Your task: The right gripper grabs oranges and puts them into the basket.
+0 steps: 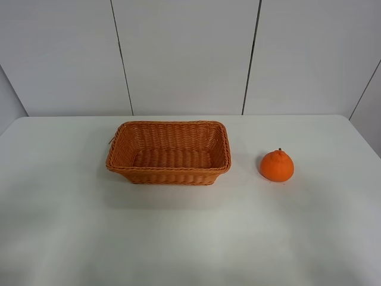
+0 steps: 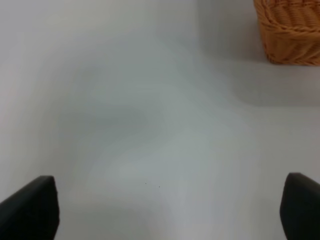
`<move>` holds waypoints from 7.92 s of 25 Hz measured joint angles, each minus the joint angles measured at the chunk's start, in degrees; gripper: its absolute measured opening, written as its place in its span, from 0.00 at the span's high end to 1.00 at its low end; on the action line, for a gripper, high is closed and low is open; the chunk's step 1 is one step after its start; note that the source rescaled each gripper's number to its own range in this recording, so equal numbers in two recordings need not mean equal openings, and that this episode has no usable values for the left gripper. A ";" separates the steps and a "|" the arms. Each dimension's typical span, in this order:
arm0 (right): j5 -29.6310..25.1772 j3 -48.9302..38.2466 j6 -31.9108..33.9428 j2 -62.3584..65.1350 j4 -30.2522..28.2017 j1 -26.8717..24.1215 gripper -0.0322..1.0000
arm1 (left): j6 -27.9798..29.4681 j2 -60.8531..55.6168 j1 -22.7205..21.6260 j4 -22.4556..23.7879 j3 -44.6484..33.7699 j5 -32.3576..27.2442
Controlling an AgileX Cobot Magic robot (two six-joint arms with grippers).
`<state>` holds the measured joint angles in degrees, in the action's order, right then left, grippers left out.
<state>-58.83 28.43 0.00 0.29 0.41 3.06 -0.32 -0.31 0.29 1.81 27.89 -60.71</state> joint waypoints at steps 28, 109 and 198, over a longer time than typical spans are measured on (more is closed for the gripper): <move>-0.20 25.83 0.00 -62.89 1.06 0.00 0.00 | 0.00 0.00 0.00 0.00 0.00 0.00; -11.21 83.73 -0.93 -117.96 0.79 14.58 0.97 | 0.00 0.00 0.00 0.00 0.00 0.00; -10.87 52.43 -3.02 -87.35 2.60 -1.05 0.00 | 0.00 0.00 0.00 0.00 -0.02 0.00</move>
<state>-69.70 80.86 -3.02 -87.06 3.01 2.01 -0.32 -0.31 0.29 1.81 27.87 -60.71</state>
